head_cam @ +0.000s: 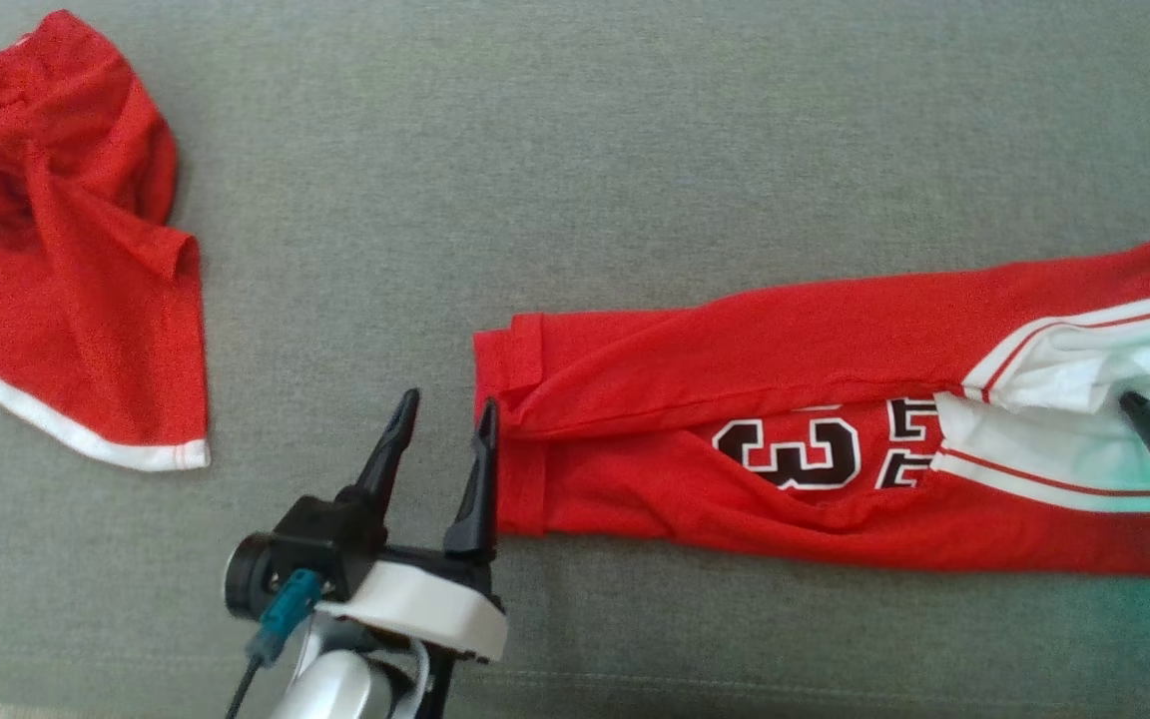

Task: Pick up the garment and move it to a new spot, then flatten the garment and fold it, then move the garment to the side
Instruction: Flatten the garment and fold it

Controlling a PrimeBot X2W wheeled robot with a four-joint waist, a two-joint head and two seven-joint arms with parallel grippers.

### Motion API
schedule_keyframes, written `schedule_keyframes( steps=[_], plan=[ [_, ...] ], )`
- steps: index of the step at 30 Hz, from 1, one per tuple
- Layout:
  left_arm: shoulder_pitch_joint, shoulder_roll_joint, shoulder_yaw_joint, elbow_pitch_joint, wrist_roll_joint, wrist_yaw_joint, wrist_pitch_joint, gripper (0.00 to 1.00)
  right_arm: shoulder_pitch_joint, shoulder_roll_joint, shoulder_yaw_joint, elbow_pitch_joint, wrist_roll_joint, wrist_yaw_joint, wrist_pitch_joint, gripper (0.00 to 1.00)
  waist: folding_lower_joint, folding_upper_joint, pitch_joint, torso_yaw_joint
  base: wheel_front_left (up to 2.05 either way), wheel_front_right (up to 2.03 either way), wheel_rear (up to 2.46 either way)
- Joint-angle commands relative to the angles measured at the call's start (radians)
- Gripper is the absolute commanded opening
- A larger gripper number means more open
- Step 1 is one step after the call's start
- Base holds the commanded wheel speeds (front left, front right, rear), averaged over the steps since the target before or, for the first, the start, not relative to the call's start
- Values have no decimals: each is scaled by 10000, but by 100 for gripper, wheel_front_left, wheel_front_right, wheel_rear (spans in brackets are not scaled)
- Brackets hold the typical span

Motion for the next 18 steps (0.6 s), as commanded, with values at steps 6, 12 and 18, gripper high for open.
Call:
schedule_keyframes(
  steps=[6,12,18],
  plan=[
    [297,-384,1054,-128,365,-391,-120,100,576,316,245,-111,802,-7,25,0,1,-1,-219,260,0,0,0],
    [603,-647,1506,-67,601,-776,-121,100,472,49,-401,-251,1123,-7,-795,0,1,-1,-424,331,0,0,0],
    [805,-742,1795,22,681,-958,-121,100,216,-692,-1777,-29,821,-7,-1339,0,1,-1,-591,359,0,0,0]
  ],
)
